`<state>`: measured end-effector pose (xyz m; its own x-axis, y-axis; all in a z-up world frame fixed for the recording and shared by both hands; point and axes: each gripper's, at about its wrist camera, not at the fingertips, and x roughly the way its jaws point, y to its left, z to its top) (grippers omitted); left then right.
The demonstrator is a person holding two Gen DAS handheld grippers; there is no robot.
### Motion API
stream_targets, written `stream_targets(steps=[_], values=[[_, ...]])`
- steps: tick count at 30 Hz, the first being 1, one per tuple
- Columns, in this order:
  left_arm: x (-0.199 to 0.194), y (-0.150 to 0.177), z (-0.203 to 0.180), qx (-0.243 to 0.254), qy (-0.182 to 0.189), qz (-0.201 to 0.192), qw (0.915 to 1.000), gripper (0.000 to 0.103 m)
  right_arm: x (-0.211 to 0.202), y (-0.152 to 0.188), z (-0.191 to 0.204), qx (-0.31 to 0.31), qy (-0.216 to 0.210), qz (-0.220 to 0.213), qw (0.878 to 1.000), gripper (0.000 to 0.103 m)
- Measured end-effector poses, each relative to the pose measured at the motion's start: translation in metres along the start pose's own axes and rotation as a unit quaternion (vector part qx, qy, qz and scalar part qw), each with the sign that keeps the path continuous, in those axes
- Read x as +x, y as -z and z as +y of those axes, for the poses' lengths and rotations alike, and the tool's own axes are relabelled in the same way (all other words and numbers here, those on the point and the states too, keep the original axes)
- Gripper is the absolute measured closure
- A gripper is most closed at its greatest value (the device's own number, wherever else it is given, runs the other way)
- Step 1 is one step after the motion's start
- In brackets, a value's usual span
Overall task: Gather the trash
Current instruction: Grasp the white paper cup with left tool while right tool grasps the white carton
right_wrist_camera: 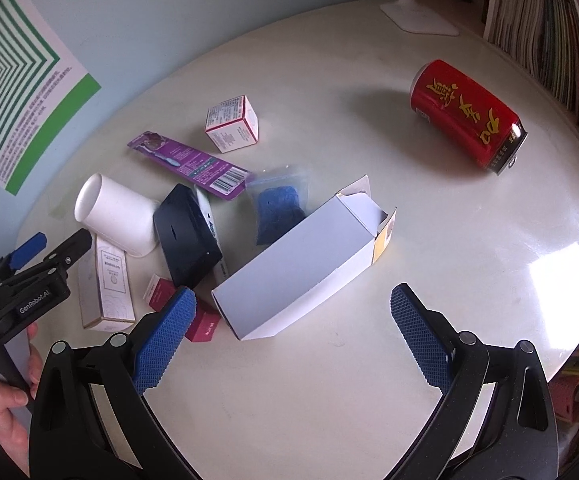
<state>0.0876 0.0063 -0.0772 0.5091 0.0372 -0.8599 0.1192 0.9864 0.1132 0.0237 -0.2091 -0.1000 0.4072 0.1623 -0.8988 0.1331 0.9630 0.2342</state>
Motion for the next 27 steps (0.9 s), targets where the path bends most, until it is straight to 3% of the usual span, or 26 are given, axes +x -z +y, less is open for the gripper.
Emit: stream_targets(steps=[22,24,27], values=[[0.043,-0.021,-0.02,0.028,0.007,0.012,0.9995,0.008,0.039,-0.016,-0.013,0.046,0.008,0.027,0.999,0.008],[0.046,-0.023,-0.023,0.034,0.005,0.014,0.9993,0.012,0.04,-0.018,-0.014,0.05,0.005,0.028,0.998,0.01],[0.05,-0.024,-0.027,0.036,0.009,0.018,0.9992,0.015,0.042,-0.02,-0.017,0.059,0.0,0.035,0.998,0.023]])
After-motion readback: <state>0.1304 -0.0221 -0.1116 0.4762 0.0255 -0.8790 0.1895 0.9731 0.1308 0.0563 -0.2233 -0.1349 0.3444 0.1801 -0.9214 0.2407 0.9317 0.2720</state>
